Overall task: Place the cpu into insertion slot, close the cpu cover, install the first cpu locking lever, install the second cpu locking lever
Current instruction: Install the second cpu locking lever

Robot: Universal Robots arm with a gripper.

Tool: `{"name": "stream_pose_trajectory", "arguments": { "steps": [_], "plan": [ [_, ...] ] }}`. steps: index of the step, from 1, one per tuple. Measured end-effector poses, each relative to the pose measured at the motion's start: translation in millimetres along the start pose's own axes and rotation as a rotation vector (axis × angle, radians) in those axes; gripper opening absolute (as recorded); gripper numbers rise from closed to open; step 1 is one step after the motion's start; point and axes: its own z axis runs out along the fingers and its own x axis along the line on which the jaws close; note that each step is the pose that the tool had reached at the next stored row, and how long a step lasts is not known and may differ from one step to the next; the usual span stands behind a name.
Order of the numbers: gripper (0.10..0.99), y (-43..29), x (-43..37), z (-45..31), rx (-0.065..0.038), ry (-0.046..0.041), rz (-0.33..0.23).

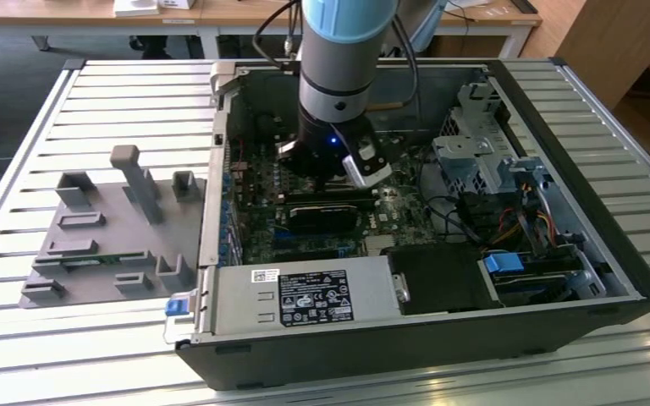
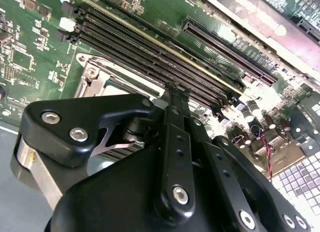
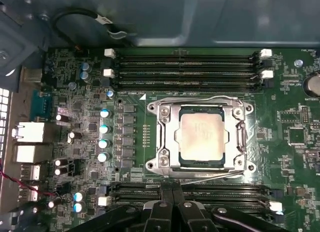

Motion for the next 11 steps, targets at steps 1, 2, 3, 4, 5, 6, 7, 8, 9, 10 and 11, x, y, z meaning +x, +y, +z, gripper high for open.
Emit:
{"name": "stream_pose_trajectory", "arguments": {
  "steps": [1, 2, 3, 4, 5, 6, 7, 8, 9, 10, 11],
  "plan": [
    [0.106, -0.1, 0.6, 0.6, -0.001, 0.0001, 0.000],
    [0.106, -0.3, 1.0, 1.5, -0.002, 0.0001, 0.000],
    [0.106, -0.4, 1.4, 2.7, -0.004, 0.0001, 0.000],
    [0.106, -0.7, 2.0, 4.1, -0.006, 0.0001, 0.000],
    [0.106, -0.9, 2.2, 5.3, -0.007, 0.0002, 0.000],
    [0.106, -1.1, 2.3, 6.8, -0.009, 0.0002, 0.000],
    [0.106, -1.3, 2.3, 8.3, -0.011, 0.0002, 0.000],
    [0.106, -1.5, 2.3, 9.7, -0.012, 0.0002, 0.000],
    [0.106, -1.7, 2.4, 10.6, -0.015, 0.0002, 0.000],
    [0.106, -1.8, 2.6, 11.2, -0.017, 0.0003, 0.000],
    [0.106, -1.9, 2.7, 11.6, -0.019, 0.0003, -0.001]
  ]
}}
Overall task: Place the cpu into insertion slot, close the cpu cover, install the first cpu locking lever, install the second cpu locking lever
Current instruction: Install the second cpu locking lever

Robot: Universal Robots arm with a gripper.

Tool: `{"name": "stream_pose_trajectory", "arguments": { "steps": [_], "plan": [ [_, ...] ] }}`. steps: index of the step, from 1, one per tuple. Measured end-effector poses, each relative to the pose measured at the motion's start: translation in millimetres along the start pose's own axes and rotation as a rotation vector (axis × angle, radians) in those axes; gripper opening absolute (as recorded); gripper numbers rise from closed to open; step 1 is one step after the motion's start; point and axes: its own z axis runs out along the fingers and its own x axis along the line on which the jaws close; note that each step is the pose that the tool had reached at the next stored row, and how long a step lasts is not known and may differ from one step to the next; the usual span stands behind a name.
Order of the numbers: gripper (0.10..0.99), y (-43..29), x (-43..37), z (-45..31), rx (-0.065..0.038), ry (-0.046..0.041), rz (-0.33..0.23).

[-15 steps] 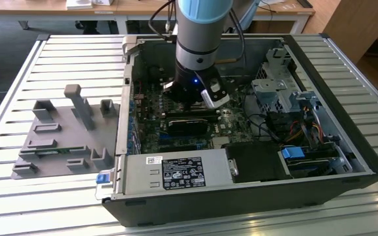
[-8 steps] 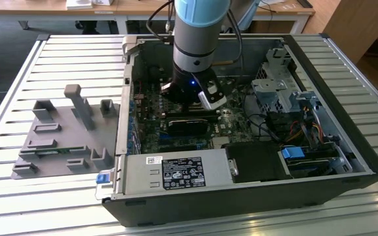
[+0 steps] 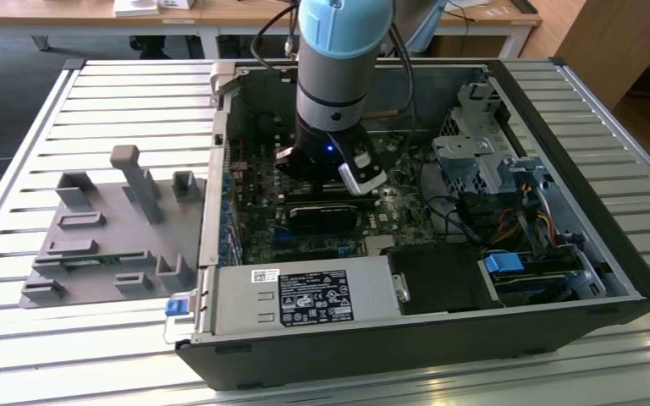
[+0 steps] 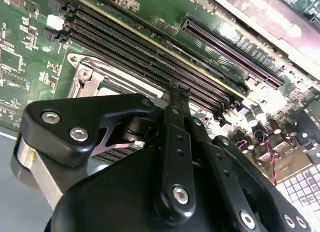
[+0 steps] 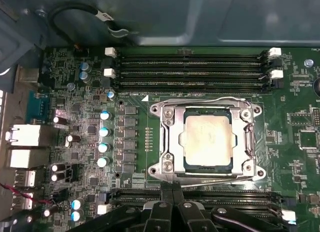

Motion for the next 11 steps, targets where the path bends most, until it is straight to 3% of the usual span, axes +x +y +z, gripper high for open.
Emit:
{"name": "stream_pose_trajectory", "arguments": {
  "steps": [3, 7, 11],
  "plan": [
    [0.106, -0.5, 0.3, 0.6, -0.005, 0.0000, 0.000],
    [0.106, -2.2, 2.8, 0.9, -0.025, 0.0001, -0.001],
    [0.106, -3.5, 5.9, 2.1, -0.034, 0.0001, -0.001]
  ]
}}
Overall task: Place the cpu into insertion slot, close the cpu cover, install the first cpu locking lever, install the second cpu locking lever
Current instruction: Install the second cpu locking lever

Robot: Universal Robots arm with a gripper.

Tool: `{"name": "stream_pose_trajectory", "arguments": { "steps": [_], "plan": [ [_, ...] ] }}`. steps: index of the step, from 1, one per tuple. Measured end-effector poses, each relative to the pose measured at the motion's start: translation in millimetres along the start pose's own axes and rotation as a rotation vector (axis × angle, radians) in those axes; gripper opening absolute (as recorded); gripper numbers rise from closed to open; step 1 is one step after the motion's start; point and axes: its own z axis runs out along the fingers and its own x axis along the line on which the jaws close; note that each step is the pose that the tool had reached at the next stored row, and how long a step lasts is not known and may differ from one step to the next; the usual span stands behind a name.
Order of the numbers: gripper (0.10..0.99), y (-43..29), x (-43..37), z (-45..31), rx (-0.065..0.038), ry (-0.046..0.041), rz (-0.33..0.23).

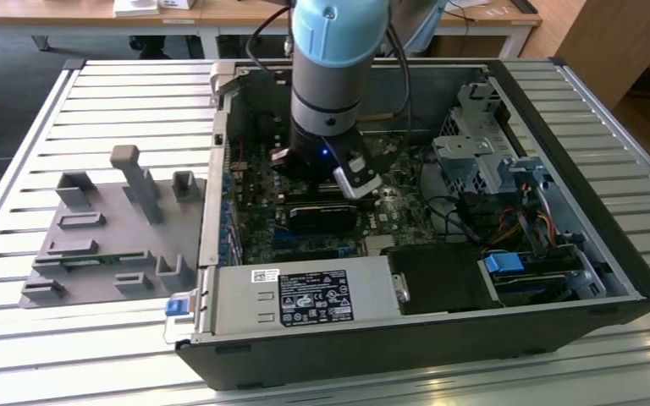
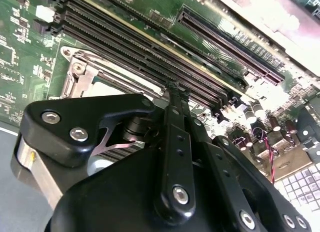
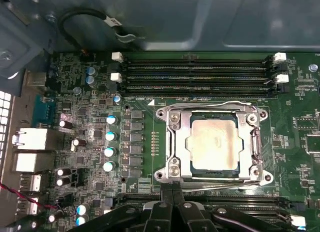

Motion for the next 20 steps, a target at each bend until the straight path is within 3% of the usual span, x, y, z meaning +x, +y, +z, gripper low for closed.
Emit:
{"name": "stream_pose_trajectory", "arguments": {
  "steps": [5, 20],
  "plan": [
    [0.106, -0.6, 1.1, 2.7, -0.011, 0.0002, -0.001],
    [0.106, -2.0, 6.1, 9.5, -0.055, 0.0005, -0.002]
  ]
}}
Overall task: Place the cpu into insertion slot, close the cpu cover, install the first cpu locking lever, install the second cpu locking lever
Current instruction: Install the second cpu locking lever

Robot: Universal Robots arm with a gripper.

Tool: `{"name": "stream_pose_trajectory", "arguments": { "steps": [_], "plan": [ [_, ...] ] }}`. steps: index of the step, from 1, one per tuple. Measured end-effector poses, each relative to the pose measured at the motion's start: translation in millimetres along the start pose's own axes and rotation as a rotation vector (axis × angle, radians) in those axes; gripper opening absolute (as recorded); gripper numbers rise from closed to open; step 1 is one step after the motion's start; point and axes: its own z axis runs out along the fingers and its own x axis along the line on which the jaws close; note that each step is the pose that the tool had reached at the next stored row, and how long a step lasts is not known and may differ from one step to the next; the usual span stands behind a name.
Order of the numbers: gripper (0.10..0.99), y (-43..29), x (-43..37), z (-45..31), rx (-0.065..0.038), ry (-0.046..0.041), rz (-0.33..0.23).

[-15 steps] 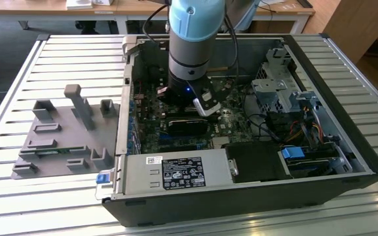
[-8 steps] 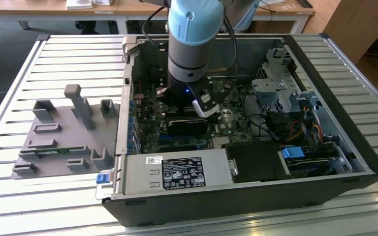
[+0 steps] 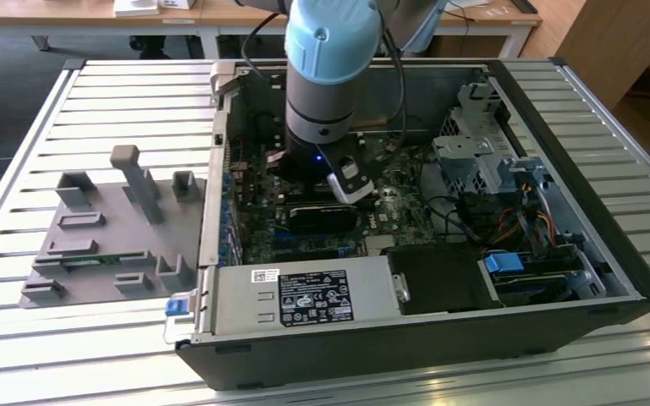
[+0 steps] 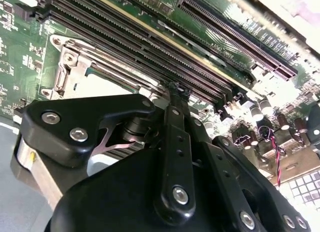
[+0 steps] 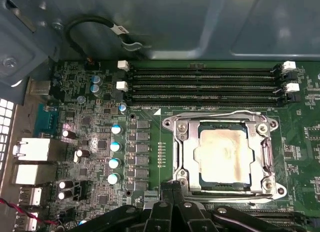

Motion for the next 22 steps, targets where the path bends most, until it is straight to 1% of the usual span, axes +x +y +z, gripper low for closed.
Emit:
{"name": "stream_pose_trajectory", "arguments": {
  "steps": [5, 9, 13, 18, 22],
  "plan": [
    [0.106, 0.0, 1.3, 1.8, -0.009, 0.0002, 0.000],
    [0.106, 0.0, 2.7, 1.7, -0.009, 0.0002, 0.000],
    [0.106, 0.8, 3.2, -0.6, -0.010, -0.0001, -0.001],
    [0.106, 2.6, 3.5, -7.7, -0.009, 0.0001, 0.000],
    [0.106, 5.0, 3.8, -16.7, -0.009, 0.0003, 0.000]
  ]
}}
